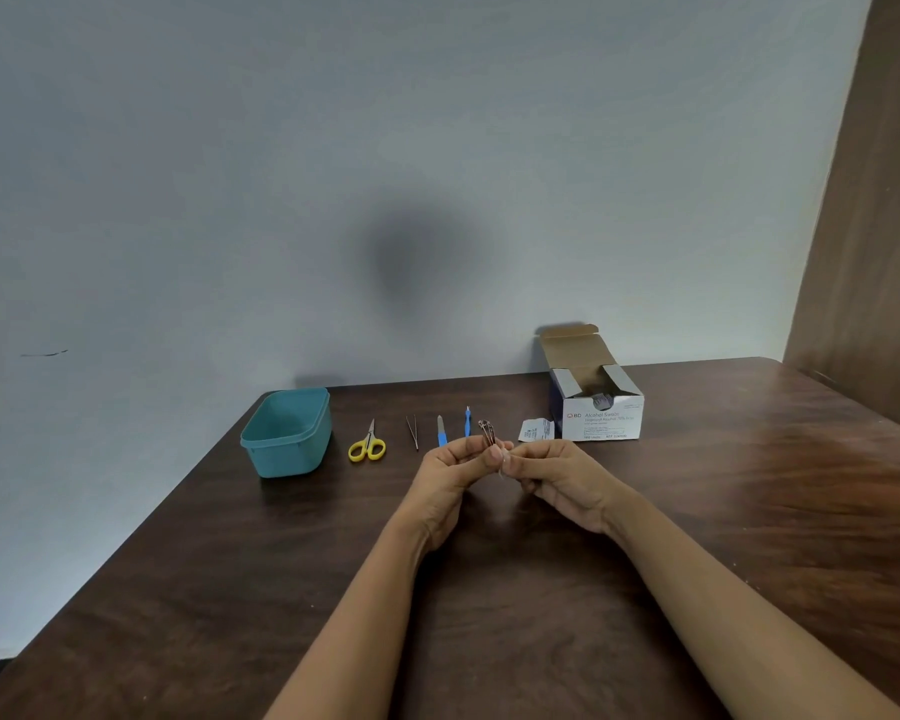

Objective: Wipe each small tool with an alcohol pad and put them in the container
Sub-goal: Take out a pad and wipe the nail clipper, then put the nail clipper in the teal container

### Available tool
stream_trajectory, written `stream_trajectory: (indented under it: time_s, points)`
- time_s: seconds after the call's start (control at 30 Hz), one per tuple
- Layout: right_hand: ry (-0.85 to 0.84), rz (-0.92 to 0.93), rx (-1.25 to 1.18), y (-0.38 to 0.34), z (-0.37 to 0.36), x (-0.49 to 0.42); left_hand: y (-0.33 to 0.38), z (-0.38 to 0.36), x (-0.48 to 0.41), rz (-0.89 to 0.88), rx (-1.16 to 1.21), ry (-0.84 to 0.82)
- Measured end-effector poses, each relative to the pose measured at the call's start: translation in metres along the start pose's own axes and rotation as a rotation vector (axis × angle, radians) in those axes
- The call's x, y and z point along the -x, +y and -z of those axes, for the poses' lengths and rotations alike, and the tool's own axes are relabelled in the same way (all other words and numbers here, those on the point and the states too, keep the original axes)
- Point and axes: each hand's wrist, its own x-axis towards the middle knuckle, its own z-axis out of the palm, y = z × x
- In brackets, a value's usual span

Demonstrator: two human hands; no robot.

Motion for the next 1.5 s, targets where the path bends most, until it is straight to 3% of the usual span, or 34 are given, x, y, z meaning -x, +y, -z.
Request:
stream_trajectory:
  time_s: [0.43,0.67,0.77,0.93,1.1,1.2,1.37,1.5]
  points:
    - [0.066,0.065,0.056,0.008,-0.002,-0.002,0.003,0.004,0.0,0.048,0.141,0.116]
    - [0.241,0.062,0.052,0.011,-0.006,-0.008,0.013,0.007,0.006,0.117,0.302,0.192]
    - [0.382,0.047,0.055,0.01,-0.014,-0.014,0.024,0.01,0.009,0.114,0.259,0.221]
    - [0.493,0.094,0.173,0.009,-0.037,-0.03,0.053,0.035,0.01,-0.038,-0.149,0.348]
    - [0.58,0.125,0.216,0.013,-0.082,-0.061,0.091,0.078,0.006,-0.226,-0.524,0.586]
    - [0.646,0.159,0.266,0.019,-0.104,-0.074,0.11,0.105,0.004,-0.252,-0.723,0.764]
    - [0.757,0.375,0.306,0.03,-0.117,-0.079,0.125,0.141,-0.024,-0.047,-1.187,0.936]
    - [0.723,0.312,0.211,0.033,-0.11,-0.085,0.125,0.155,-0.043,0.203,-1.44,0.962]
